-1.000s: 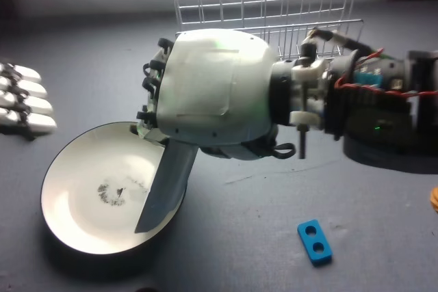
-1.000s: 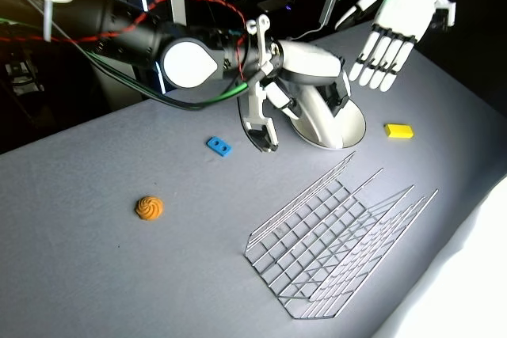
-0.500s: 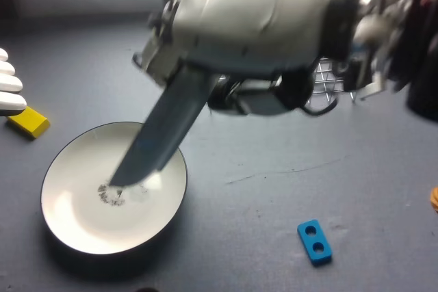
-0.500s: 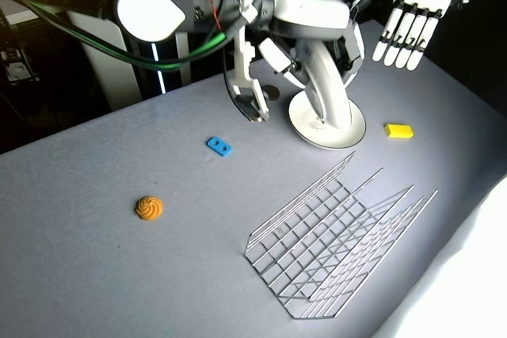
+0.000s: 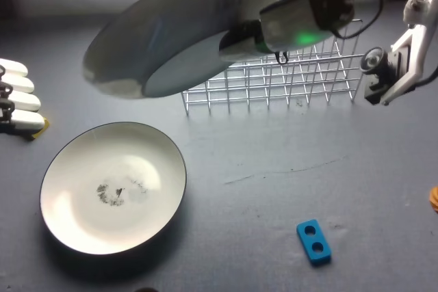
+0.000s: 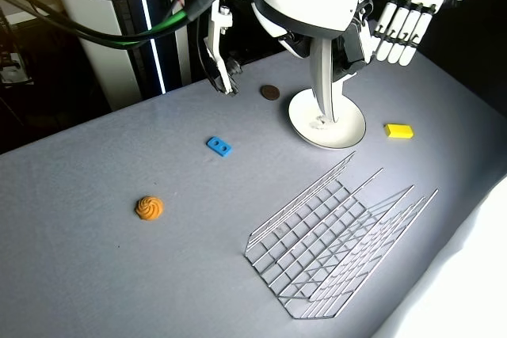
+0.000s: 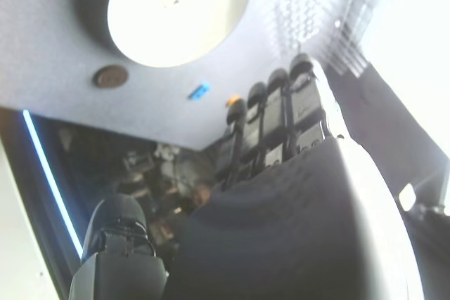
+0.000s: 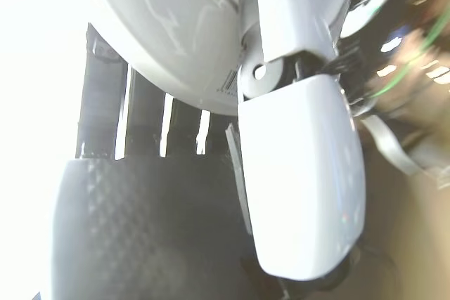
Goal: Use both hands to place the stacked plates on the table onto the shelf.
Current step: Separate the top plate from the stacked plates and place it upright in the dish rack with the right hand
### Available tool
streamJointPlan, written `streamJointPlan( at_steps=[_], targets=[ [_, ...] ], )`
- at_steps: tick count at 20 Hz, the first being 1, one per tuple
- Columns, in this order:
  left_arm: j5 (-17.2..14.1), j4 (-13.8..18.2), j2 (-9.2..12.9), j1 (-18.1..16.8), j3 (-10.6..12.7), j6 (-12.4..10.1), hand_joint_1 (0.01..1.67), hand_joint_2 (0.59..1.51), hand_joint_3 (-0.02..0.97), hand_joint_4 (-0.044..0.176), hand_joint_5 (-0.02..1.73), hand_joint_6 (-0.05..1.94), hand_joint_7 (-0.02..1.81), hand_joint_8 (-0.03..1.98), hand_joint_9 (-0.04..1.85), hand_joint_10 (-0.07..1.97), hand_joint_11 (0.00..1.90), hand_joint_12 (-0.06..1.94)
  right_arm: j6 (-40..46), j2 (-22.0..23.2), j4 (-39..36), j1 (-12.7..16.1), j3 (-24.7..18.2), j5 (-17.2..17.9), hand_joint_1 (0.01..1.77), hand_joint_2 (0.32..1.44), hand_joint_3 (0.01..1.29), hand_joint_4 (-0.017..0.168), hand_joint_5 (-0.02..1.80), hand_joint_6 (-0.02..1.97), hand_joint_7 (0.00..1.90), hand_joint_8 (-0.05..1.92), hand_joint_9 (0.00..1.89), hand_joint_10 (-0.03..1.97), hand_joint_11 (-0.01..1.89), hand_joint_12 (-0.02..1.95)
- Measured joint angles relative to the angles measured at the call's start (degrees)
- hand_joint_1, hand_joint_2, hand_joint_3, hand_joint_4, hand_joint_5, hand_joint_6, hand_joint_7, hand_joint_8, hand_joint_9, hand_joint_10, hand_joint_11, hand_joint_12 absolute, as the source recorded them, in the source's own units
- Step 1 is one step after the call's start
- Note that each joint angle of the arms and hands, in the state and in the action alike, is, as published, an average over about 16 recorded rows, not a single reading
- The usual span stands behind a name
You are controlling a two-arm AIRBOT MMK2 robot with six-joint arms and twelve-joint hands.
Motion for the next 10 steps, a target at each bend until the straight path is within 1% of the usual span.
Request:
streamJointPlan(
  at_steps=[3,5,7,10],
  targets=[
    [-0.1,0.2,0.2,-0.2,-0.4,-0.2,0.02,1.102,0.017,0.003,0.05,0.02,0.04,0.02,0.02,0.0,0.02,-0.01,1.0,0.6,5.3,0.8,1.3,0.3,1.35,0.97,0.02,-0.001,0.99,0.85,1.11,0.7,1.08,0.98,0.83,1.07],
    [-0.2,0.3,0.2,-0.4,-0.4,-0.3,0.02,1.102,0.017,0.003,0.05,0.02,0.05,0.02,0.02,0.0,0.02,-0.01,2.4,0.9,7.2,1.1,2.3,0.6,1.36,0.97,0.02,-0.001,0.99,0.84,1.11,0.7,1.08,0.98,0.83,1.08],
    [-0.3,0.3,0.1,-0.5,-0.3,-0.4,0.02,1.103,0.017,0.003,0.05,0.02,0.05,0.02,0.02,0.0,0.02,-0.01,5.5,1.0,6.6,1.2,3.6,0.7,1.36,0.97,0.02,-0.001,0.99,0.83,1.11,0.7,1.08,0.98,0.83,1.08],
    [-0.4,0.3,-0.1,-0.7,0.0,-0.5,0.02,1.103,0.017,0.003,0.05,0.02,0.04,0.02,0.02,0.0,0.02,-0.01,12.7,0.8,2.6,1.2,5.9,0.7,1.36,0.97,0.02,-0.001,0.99,0.81,1.11,0.7,1.09,0.97,0.83,1.08]
  ],
)
